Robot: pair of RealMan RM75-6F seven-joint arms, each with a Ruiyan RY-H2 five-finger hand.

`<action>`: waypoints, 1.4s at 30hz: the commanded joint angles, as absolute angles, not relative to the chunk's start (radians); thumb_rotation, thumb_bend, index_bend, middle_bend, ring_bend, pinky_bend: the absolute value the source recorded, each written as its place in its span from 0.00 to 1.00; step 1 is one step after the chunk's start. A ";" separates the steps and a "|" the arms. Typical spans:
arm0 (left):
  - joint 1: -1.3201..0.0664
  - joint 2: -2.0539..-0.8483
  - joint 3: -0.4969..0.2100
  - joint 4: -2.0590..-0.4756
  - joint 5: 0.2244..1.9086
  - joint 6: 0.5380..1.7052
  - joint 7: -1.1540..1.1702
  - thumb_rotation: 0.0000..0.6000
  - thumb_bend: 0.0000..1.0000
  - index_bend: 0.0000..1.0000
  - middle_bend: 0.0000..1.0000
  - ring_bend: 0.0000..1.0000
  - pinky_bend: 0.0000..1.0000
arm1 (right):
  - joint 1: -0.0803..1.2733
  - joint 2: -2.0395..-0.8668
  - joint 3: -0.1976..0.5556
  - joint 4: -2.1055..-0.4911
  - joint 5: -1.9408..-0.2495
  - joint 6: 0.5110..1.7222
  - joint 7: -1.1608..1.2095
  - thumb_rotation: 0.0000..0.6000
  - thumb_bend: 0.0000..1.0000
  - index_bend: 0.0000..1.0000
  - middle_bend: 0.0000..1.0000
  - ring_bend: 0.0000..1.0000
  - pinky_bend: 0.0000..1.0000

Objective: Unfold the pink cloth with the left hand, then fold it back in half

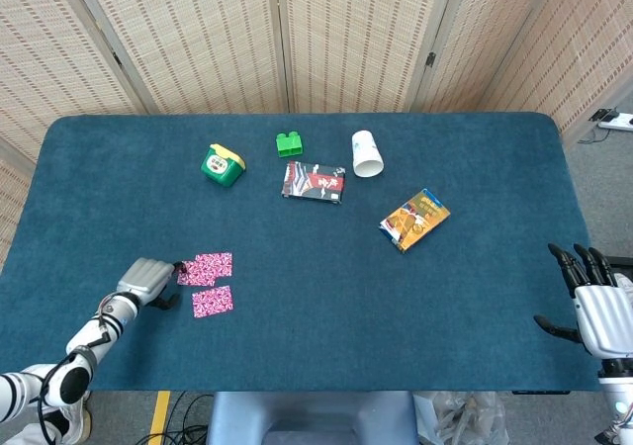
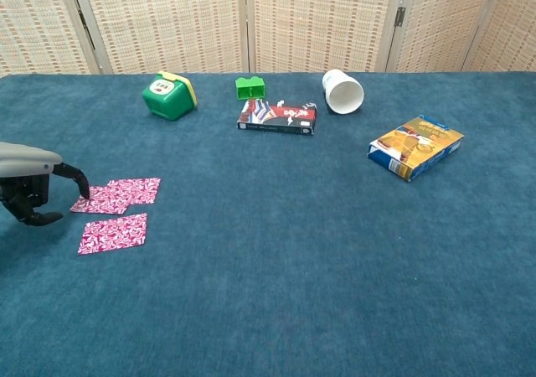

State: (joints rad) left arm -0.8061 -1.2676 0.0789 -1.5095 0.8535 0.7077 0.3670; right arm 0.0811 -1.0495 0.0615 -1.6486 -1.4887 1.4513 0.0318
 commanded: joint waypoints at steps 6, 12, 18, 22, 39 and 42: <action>-0.782 -1.231 0.054 -1.555 0.898 0.753 0.325 0.82 0.48 0.27 0.96 0.96 1.00 | 0.079 -1.050 0.061 -1.648 -1.487 1.453 0.032 1.00 0.00 0.05 0.19 0.01 0.00; -0.800 -1.271 0.027 -1.564 0.936 0.742 0.319 0.82 0.48 0.27 0.96 0.96 1.00 | 0.078 -1.049 0.061 -1.641 -1.483 1.452 0.039 1.00 0.00 0.05 0.19 0.01 0.00; -0.829 -1.333 0.017 -1.543 0.926 0.718 0.348 0.82 0.48 0.27 0.96 0.96 1.00 | 0.071 -1.046 0.060 -1.637 -1.479 1.455 0.047 1.00 0.00 0.05 0.19 0.01 0.00; -0.841 -1.352 0.021 -1.526 0.905 0.714 0.372 0.82 0.48 0.27 0.96 0.96 1.00 | 0.066 -1.047 0.058 -1.634 -1.477 1.459 0.051 1.00 0.00 0.05 0.19 0.01 0.00; -0.824 -1.313 0.054 -1.527 0.852 0.725 0.385 0.82 0.48 0.27 0.96 0.96 1.00 | 0.070 -1.048 0.059 -1.640 -1.485 1.457 0.045 1.00 0.00 0.05 0.19 0.01 0.00; -0.820 -1.300 0.061 -1.530 0.854 0.723 0.383 0.82 0.48 0.27 0.96 0.96 1.00 | 0.070 -1.049 0.060 -1.643 -1.487 1.459 0.042 1.00 0.00 0.05 0.19 0.01 0.00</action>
